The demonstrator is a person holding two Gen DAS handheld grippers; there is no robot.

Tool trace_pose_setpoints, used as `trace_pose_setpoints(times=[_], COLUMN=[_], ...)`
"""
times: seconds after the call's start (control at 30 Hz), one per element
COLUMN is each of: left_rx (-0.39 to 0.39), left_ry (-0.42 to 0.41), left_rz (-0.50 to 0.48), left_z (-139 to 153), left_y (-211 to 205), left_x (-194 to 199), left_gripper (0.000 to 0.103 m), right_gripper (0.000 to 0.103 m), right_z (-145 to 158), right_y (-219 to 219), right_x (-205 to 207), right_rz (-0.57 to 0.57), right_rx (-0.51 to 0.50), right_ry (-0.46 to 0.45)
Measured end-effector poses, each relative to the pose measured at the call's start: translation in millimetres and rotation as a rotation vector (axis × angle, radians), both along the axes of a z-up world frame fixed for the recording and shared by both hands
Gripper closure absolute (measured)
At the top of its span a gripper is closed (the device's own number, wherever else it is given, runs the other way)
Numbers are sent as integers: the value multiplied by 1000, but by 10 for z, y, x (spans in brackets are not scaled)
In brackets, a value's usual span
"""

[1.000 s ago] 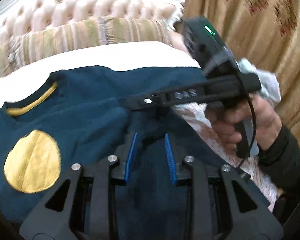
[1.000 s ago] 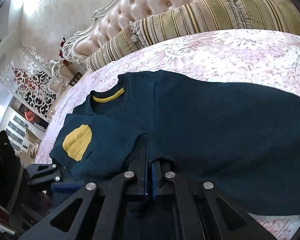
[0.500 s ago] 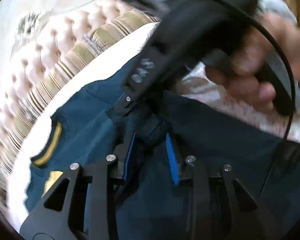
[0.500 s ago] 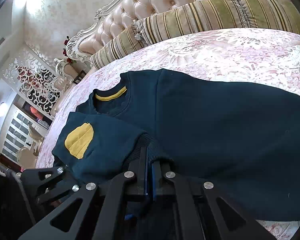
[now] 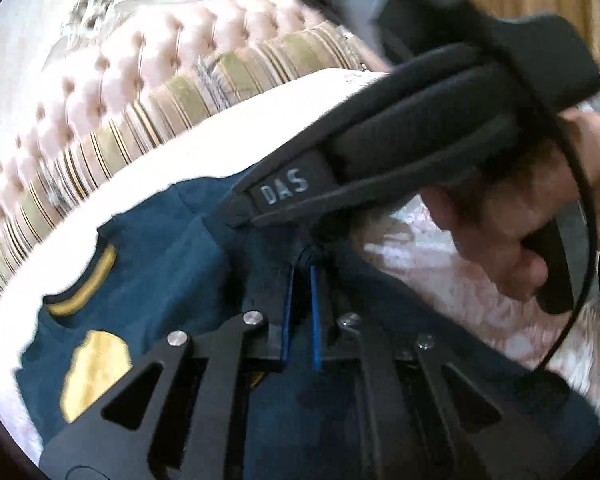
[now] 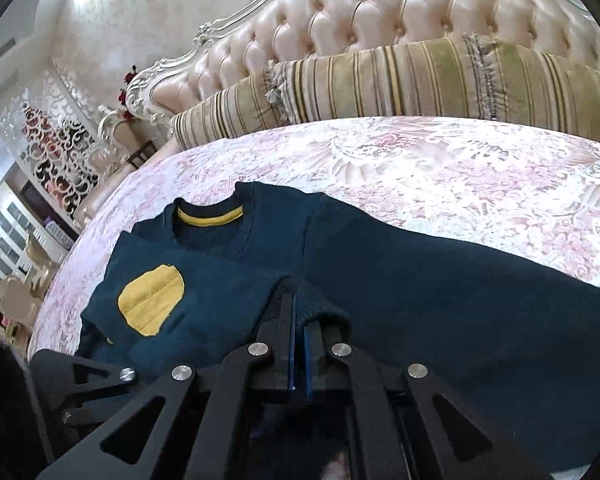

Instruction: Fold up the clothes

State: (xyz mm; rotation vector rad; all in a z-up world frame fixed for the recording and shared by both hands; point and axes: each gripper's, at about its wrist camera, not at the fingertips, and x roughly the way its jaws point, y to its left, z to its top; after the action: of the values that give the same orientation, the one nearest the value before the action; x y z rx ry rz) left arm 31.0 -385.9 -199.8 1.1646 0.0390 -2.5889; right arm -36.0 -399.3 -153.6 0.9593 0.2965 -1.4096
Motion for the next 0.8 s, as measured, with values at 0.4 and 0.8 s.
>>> trace_pose_setpoints(times=[0.4, 0.8], left_rx=[90, 222], left_ry=[30, 227], left_rz=[71, 529], left_z=[-10, 217], left_y=[-108, -860], left_x=[-34, 2405], left_gripper=[91, 42], right_gripper=[100, 100], right_z=[-171, -222], right_y=[-135, -142], right_x=[-15, -24], right_rz=[26, 9], right_rx=[15, 3], right_ry=[20, -1])
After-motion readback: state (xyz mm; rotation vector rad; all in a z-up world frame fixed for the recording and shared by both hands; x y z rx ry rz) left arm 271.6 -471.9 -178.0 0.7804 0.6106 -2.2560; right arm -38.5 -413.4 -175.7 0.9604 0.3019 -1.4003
